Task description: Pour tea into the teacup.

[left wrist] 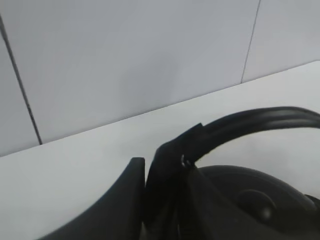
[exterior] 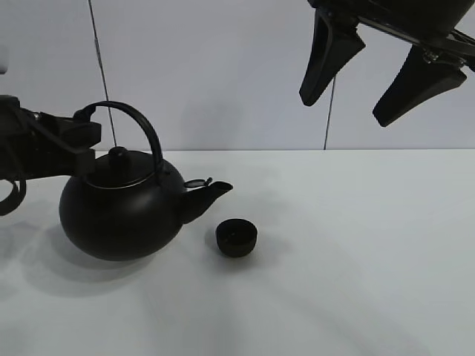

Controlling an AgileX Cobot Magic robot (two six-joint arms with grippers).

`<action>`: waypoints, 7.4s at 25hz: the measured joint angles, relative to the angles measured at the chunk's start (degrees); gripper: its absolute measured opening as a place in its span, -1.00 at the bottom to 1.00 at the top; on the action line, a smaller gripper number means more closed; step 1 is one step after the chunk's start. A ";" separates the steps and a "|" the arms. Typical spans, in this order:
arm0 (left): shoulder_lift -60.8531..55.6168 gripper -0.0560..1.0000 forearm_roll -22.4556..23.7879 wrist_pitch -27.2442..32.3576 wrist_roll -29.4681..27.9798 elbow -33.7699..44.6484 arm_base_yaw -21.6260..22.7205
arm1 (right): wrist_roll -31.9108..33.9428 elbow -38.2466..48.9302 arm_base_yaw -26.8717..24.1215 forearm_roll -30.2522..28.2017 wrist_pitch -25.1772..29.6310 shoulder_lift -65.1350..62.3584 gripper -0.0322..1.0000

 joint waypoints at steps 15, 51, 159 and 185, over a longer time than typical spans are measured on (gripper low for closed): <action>0.17 -0.63 -10.59 7.66 5.21 -3.66 -4.61 | 0.00 0.00 0.00 0.00 0.00 0.00 0.16; 0.48 -0.63 -10.59 13.43 3.05 -6.90 -4.83 | 0.06 0.00 0.00 0.00 -0.18 0.00 0.16; -1.18 -0.64 -7.83 25.49 15.79 -13.25 -4.83 | -0.05 0.00 0.00 0.00 -1.34 0.00 0.16; -1.18 -0.64 -5.86 26.70 20.34 -13.29 -4.83 | -0.05 0.00 0.00 0.00 -1.45 0.00 0.16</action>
